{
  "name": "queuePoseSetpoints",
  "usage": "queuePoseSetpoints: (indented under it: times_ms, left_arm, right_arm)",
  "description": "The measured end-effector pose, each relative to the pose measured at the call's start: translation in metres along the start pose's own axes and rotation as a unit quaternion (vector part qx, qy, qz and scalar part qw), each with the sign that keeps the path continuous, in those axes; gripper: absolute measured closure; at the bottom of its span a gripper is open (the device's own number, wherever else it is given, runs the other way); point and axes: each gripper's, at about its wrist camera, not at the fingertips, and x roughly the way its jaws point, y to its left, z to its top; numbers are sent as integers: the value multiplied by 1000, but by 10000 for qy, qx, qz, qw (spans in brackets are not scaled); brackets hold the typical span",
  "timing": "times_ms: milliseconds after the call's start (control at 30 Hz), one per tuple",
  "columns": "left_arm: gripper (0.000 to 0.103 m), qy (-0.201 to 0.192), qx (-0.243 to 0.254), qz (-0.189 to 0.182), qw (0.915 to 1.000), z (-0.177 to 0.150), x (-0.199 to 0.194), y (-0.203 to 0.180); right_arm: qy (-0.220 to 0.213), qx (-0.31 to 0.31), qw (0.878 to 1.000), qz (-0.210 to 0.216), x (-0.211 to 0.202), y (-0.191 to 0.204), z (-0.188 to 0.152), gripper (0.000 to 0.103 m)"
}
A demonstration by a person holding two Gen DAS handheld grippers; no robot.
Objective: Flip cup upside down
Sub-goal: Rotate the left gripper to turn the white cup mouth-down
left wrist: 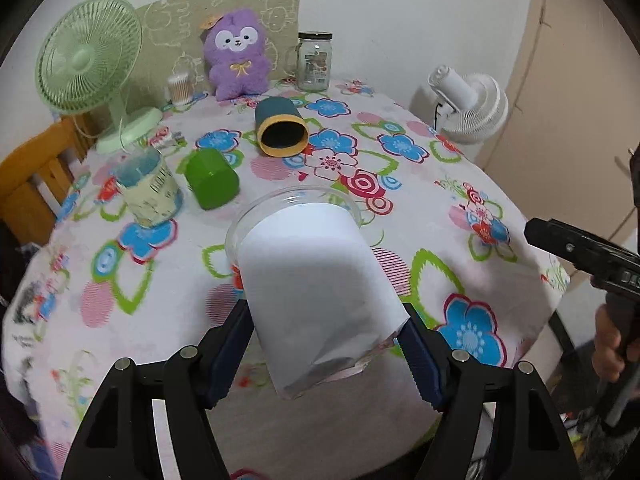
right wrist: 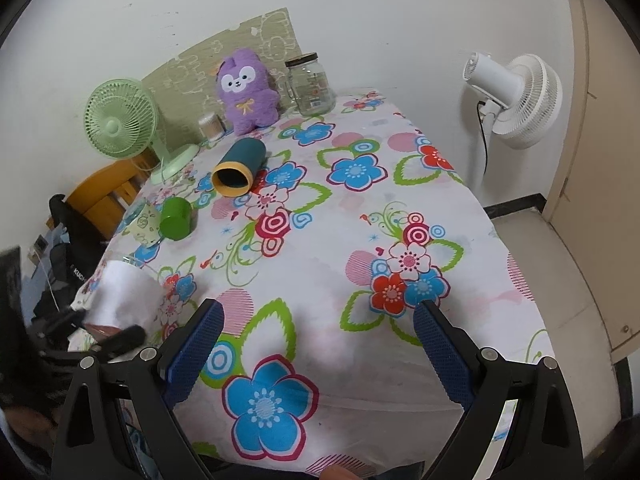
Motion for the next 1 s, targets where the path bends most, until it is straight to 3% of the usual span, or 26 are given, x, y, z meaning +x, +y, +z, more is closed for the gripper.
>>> queuePoseSetpoints:
  times_ms: [300, 400, 533, 667, 1000]
  left_arm:
    - [28, 766, 461, 106, 9959, 6, -27, 12]
    - [28, 1115, 491, -52, 9925, 4, -29, 14]
    - [28, 1628, 536, -134, 9851, 2, -25, 17]
    - [28, 1825, 650, 15, 9811, 5, -27, 21]
    - [28, 2845, 212, -301, 9580, 1, -5, 43]
  right_arm:
    - [-29, -87, 9999, 88, -2, 6, -3, 6]
    - [-15, -178, 9998, 84, -1, 11, -3, 6]
    - [6, -360, 9993, 115, -2, 20, -4, 6]
    - [56, -680, 9975, 170, -2, 34, -5, 6]
    - [238, -1558, 9872, 221, 6, 63, -14, 6]
